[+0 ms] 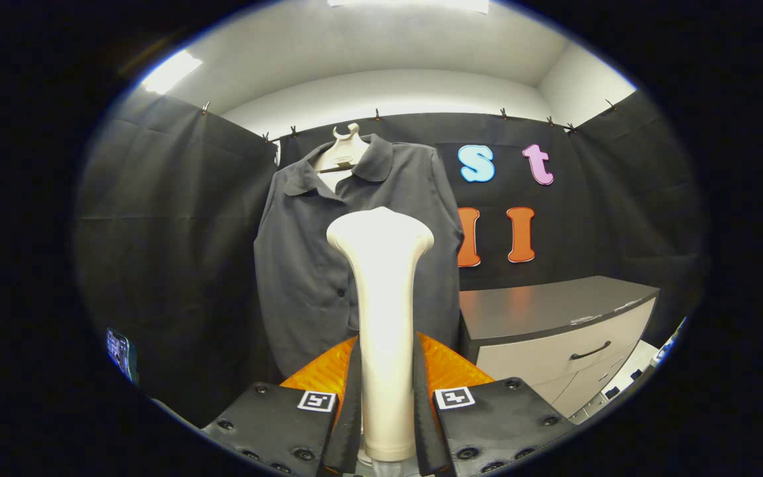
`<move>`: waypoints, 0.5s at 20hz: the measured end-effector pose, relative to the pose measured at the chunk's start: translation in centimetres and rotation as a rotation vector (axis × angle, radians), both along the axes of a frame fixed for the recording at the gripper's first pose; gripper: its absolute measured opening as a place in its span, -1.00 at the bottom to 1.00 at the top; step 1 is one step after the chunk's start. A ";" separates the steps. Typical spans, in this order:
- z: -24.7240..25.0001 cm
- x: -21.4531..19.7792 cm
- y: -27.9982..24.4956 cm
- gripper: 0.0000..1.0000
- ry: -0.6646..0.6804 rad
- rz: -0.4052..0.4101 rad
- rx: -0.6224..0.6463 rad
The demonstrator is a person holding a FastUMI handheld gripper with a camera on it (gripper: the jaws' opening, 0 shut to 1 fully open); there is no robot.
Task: Iron the clothes twice with a garment steamer, once on the left side and once on the right side.
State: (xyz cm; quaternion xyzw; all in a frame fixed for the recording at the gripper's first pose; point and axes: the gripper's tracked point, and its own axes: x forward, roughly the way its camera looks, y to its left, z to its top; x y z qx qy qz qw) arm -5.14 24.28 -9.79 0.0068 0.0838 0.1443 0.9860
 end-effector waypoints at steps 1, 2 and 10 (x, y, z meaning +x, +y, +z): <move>0.3 0.1 -1.0 -0.19 -0.006 -0.011 -0.003; 0.4 0.2 -2.0 -0.19 -0.011 -0.019 -0.009; 1.2 -1.1 -9.1 -0.19 -0.026 -0.053 -0.044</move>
